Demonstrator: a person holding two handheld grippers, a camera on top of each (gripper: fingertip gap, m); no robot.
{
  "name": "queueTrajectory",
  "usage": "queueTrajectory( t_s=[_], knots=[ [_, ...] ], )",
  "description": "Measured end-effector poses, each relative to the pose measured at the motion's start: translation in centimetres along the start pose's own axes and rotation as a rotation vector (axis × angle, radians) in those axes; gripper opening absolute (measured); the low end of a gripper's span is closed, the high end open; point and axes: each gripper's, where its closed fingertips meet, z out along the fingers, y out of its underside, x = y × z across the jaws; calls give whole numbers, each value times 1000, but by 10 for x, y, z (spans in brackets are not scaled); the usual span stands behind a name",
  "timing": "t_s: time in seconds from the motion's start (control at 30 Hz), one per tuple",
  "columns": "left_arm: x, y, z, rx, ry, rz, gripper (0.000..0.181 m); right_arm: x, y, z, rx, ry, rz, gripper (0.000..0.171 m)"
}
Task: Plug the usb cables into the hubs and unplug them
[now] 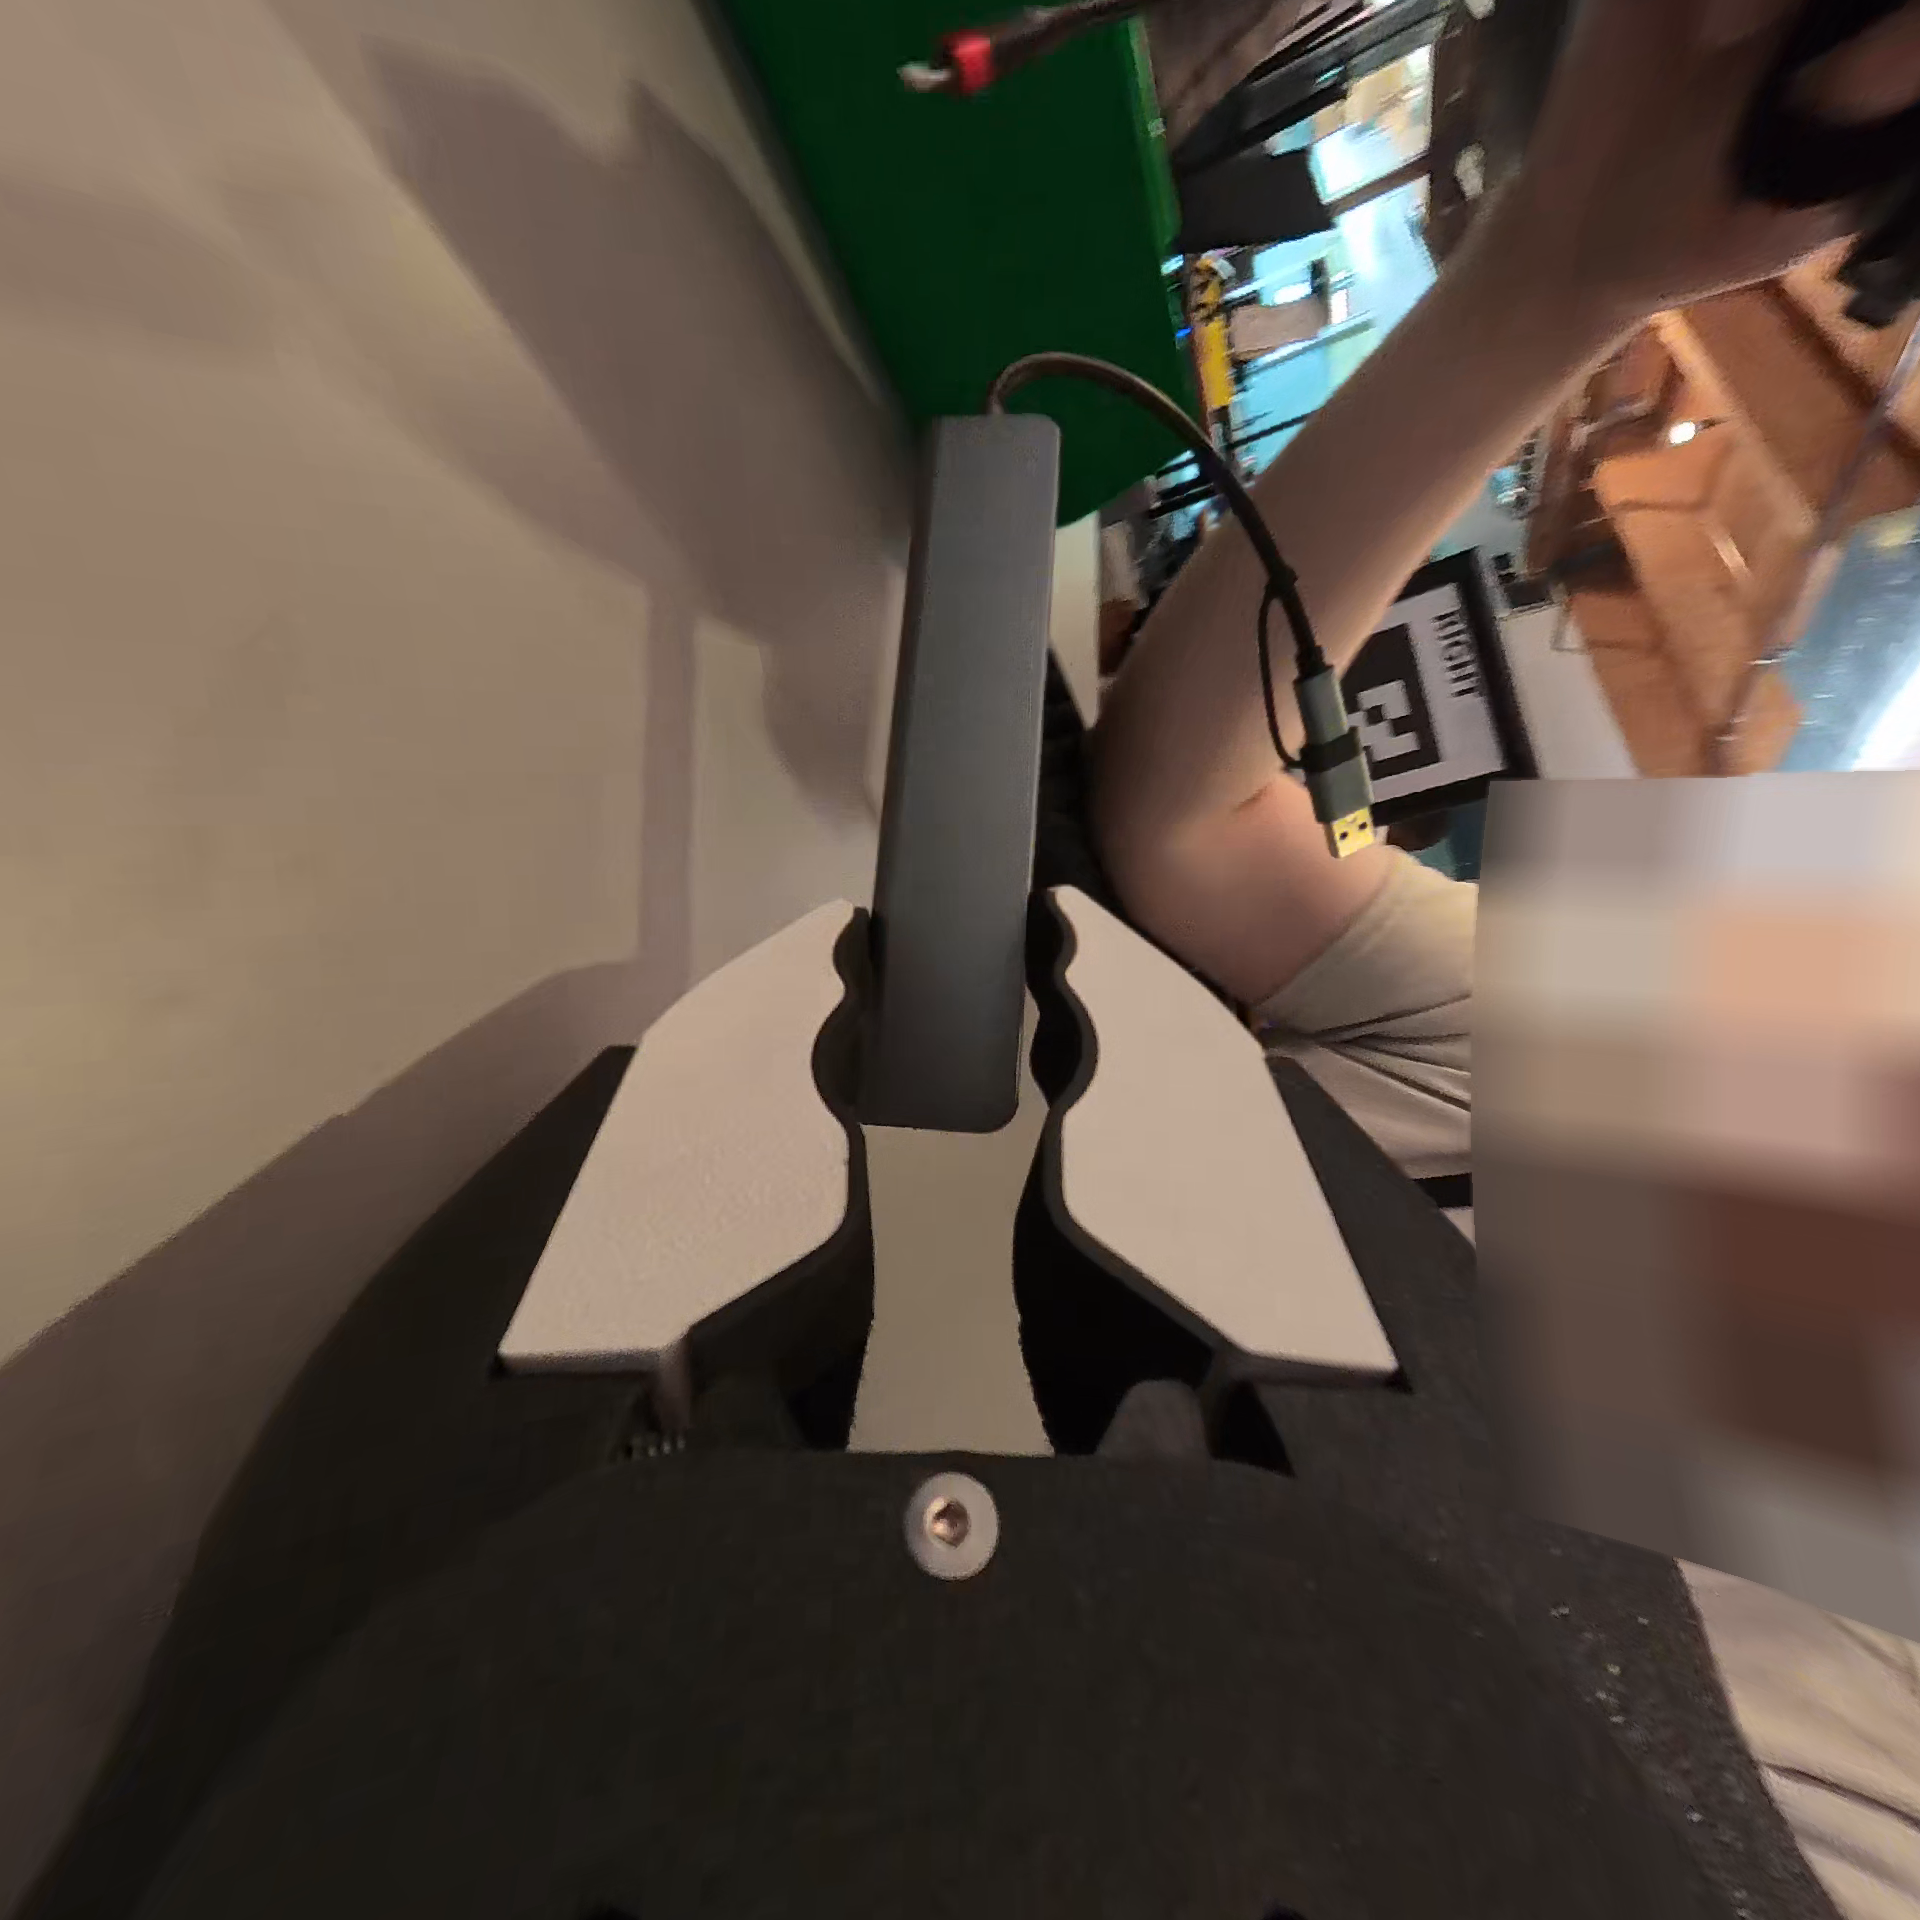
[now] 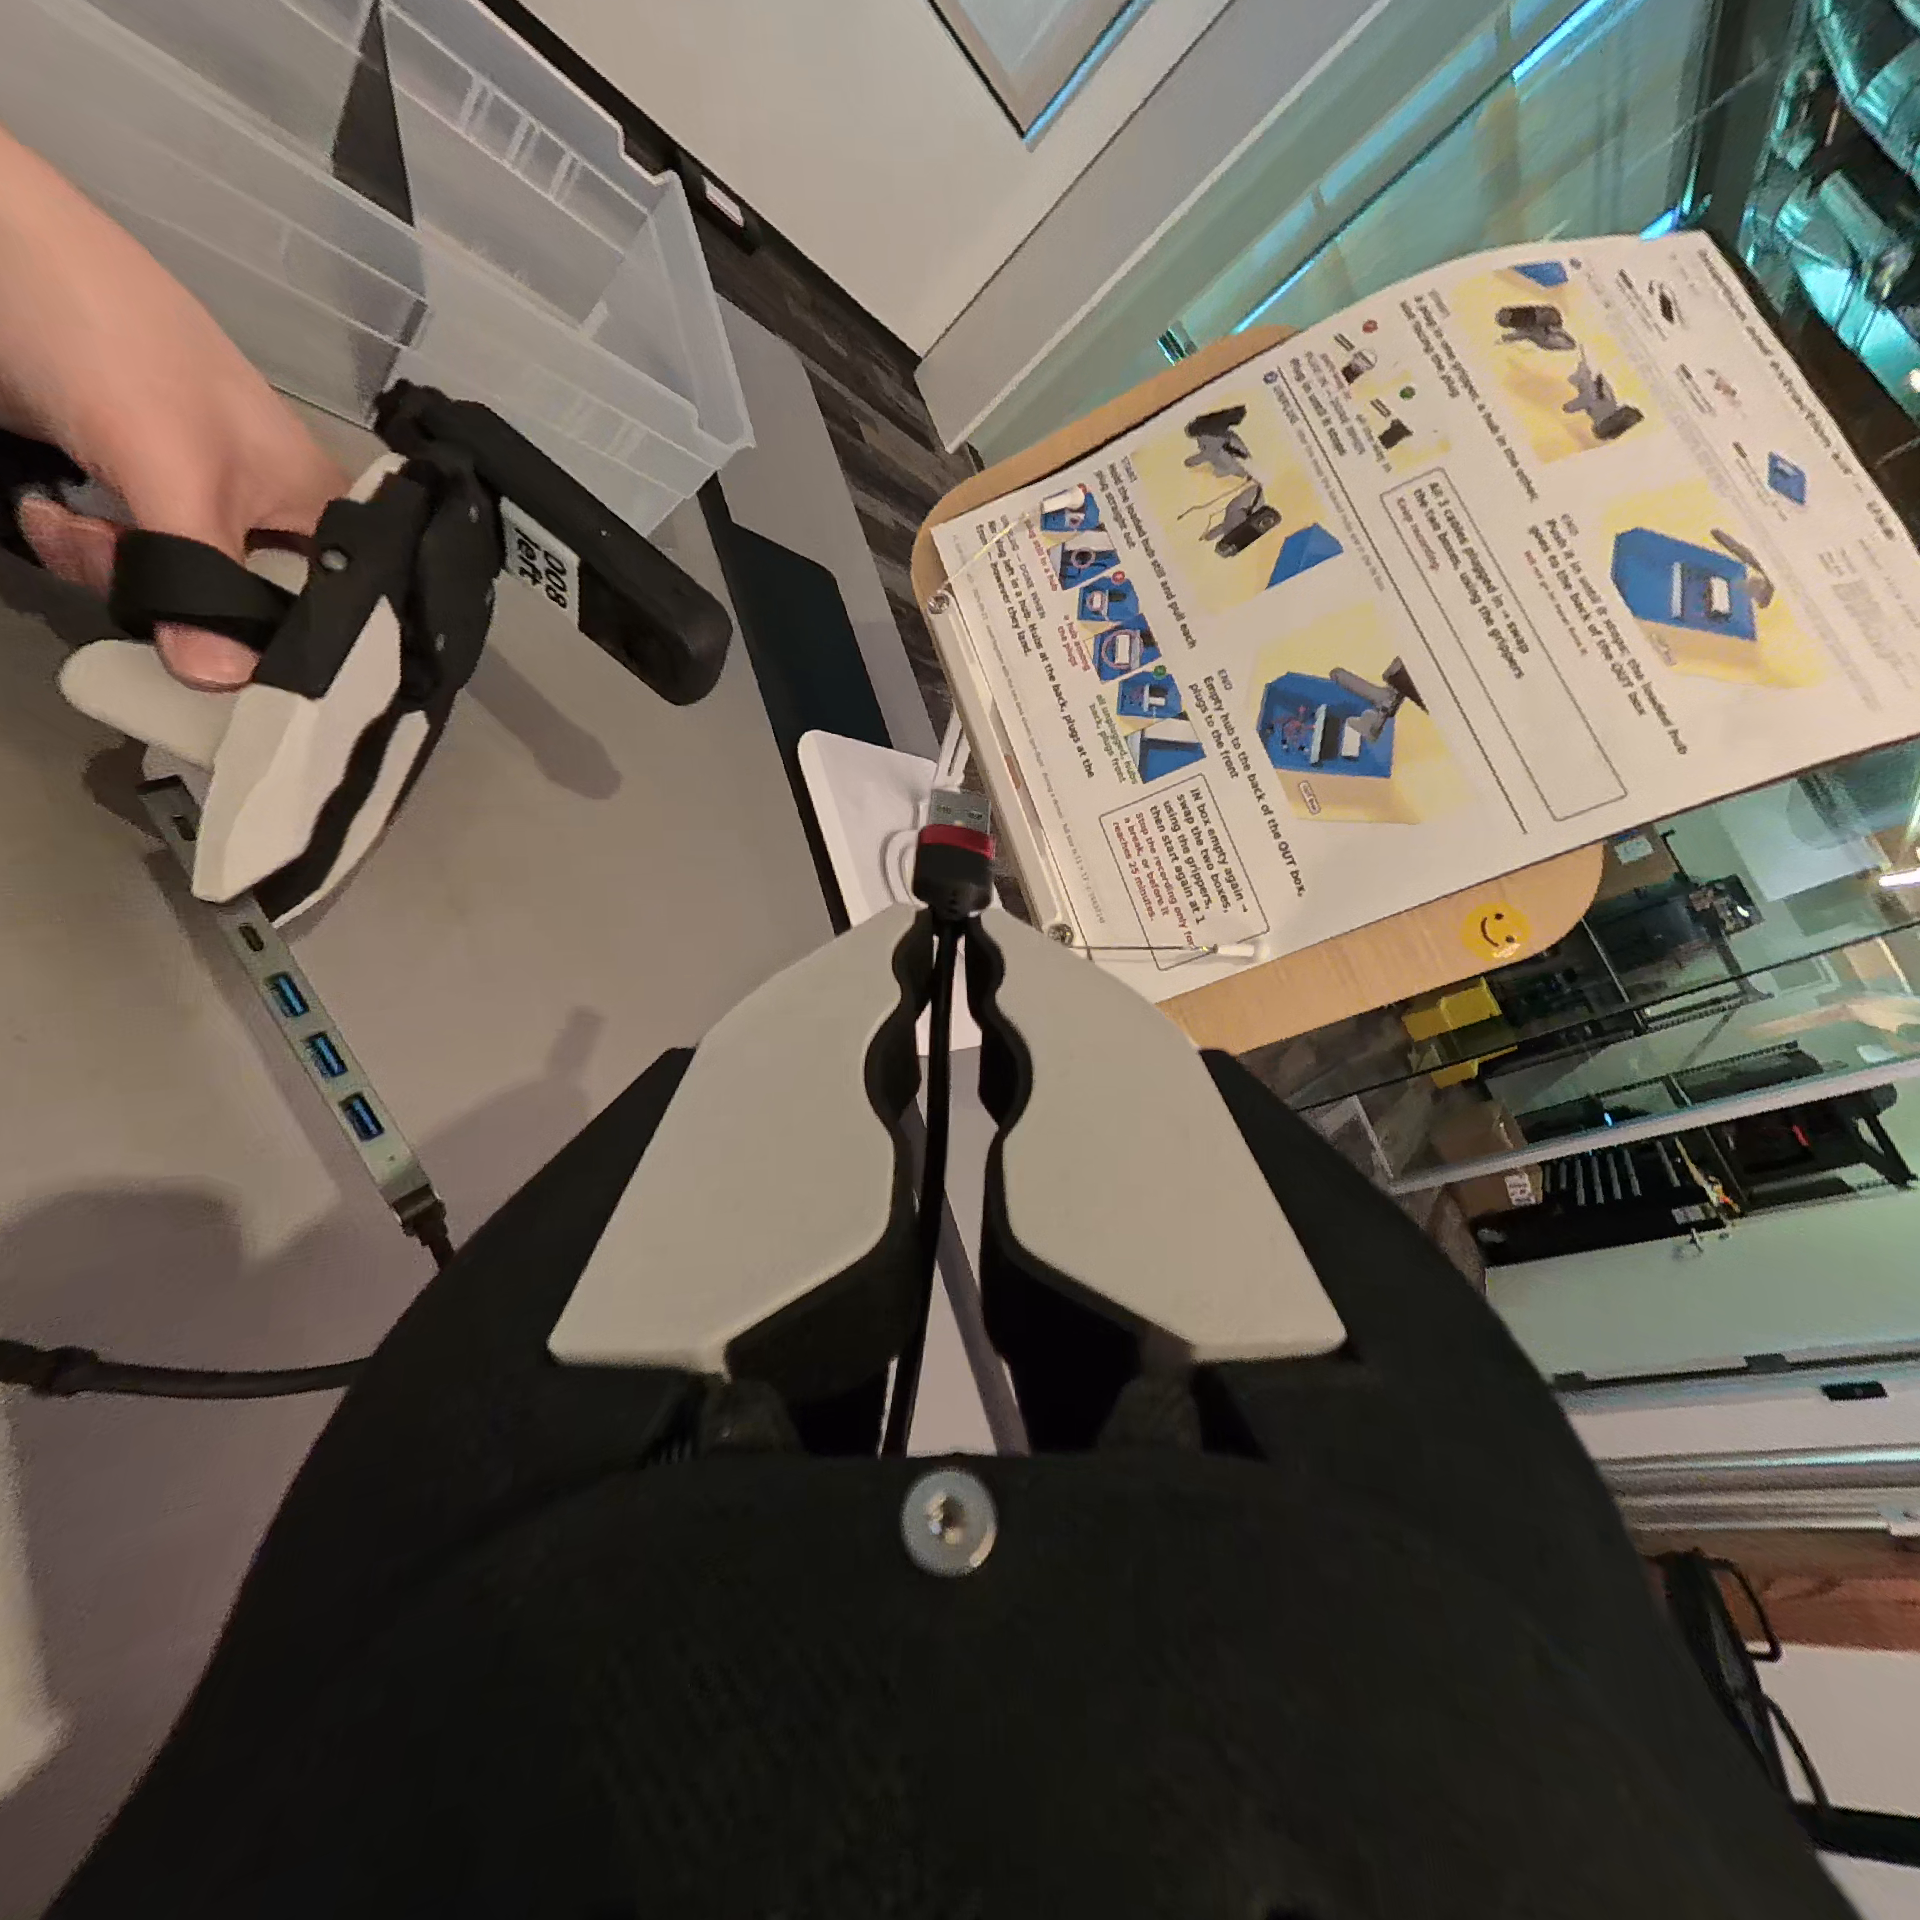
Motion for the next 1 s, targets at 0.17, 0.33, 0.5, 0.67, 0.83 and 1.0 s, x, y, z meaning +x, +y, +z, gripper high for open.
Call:
queueTrajectory(
  t_s=[0.17,0.33,0.5,0.67,0.83,1.0],
  knots=[
    [33,-17,-7,90,66,104,28,29,6,-6,-16,154,63,6],
    [83,-42,-39,246,58,312,28,81,-8,-48,-5,505,98,6],
    [129,-55,-93,435,41,477,28,89,-35,-77,8,610,143,6],
    [145,-66,-134,620,-150,626,28,71,-85,-79,40,664,69,6],
    [154,-70,-145,692,-297,743,28,13,-154,-59,168,523,15,6],
    [157,-72,-145,731,-364,807,28,-24,-153,-3,56,442,-10,6]
  ],
)
